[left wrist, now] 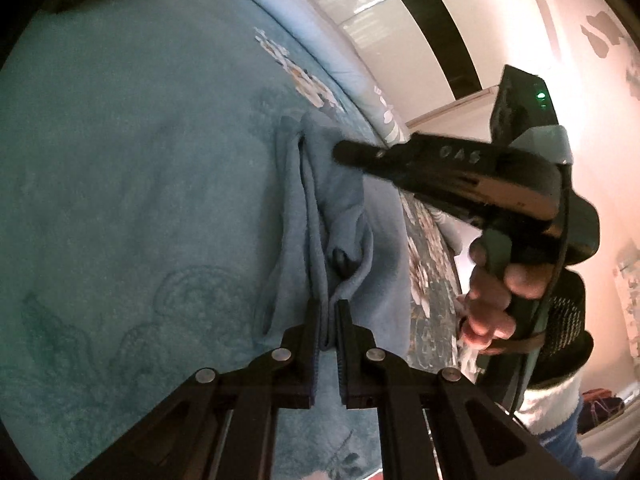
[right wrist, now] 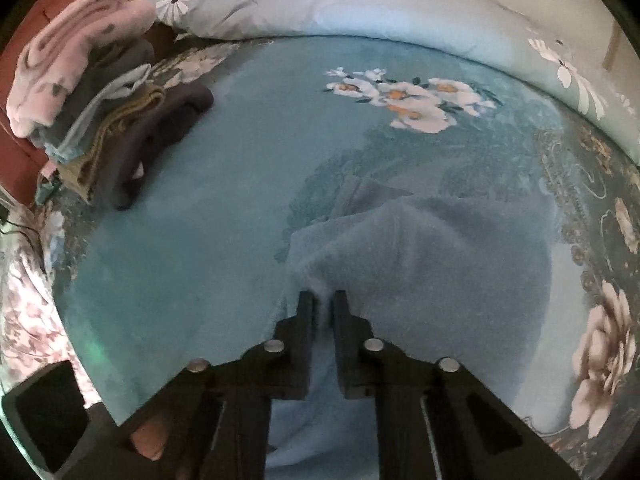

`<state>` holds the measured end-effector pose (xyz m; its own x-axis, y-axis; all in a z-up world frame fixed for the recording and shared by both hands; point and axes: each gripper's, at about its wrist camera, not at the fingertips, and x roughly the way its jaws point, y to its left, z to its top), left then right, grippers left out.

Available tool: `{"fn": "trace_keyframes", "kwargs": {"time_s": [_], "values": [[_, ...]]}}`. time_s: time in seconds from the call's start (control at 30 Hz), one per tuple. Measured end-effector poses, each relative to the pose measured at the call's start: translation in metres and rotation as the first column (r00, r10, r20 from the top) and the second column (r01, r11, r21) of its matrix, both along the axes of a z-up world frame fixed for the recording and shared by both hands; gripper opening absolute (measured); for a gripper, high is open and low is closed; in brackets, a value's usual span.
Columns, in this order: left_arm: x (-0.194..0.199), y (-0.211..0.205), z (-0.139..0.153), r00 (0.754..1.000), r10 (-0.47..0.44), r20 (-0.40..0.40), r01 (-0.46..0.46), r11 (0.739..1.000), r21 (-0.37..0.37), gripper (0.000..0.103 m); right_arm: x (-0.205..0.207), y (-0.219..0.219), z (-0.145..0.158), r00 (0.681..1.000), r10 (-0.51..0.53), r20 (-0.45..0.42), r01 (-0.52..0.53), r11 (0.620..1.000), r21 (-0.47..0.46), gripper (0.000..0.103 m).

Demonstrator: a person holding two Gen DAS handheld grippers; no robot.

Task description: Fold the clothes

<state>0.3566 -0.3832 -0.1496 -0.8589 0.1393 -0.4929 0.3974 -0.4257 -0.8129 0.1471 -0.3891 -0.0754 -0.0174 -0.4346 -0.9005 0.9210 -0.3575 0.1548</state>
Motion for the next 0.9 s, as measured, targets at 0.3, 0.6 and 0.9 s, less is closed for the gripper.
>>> {"fn": "trace_keyframes", "kwargs": {"time_s": [0.3,0.6,0.9], "values": [[-0.001,-0.002,-0.007,1.0,0.004,0.005,-0.004,1.0,0.022,0.008,-0.008,-0.018,0.003,0.998,-0.036,0.054,0.038,0.999,-0.034,0.004],[0.0,-0.004,0.007,0.999,-0.017,-0.035,0.017,1.0,-0.01,0.009,-0.01,-0.007,0.015,0.994,-0.009,0.107,0.019,0.996,-0.089,0.007],[-0.023,-0.046,0.041,1.0,0.008,0.005,-0.007,0.989,-0.149,0.065,-0.049,0.118,0.014,0.966,-0.175,0.189,0.216,0.949,-0.228,0.037]]}}
